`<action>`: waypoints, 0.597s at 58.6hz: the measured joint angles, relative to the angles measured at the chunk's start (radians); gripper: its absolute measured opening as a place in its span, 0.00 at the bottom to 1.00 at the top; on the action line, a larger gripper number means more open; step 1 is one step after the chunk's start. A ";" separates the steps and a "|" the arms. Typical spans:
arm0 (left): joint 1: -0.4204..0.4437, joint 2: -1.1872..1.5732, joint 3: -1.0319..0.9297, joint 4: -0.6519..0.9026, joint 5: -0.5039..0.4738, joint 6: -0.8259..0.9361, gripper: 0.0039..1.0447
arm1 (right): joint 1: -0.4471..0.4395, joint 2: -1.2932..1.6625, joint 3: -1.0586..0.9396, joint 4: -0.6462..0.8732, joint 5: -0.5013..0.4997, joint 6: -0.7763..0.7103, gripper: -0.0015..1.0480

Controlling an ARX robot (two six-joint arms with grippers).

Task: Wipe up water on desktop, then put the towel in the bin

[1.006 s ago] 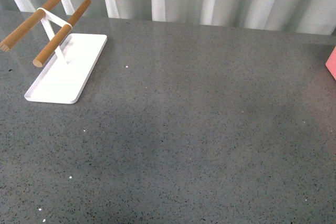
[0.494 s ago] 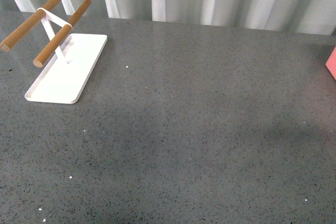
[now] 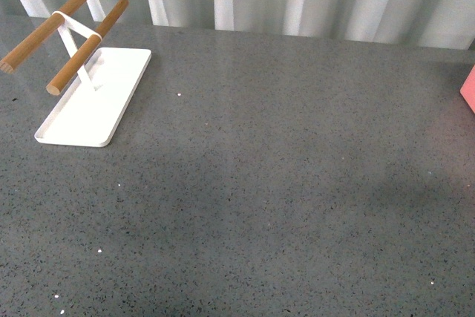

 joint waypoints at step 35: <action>0.000 -0.001 0.000 0.000 0.000 0.000 0.94 | 0.000 -0.223 0.000 -0.229 0.003 0.003 0.23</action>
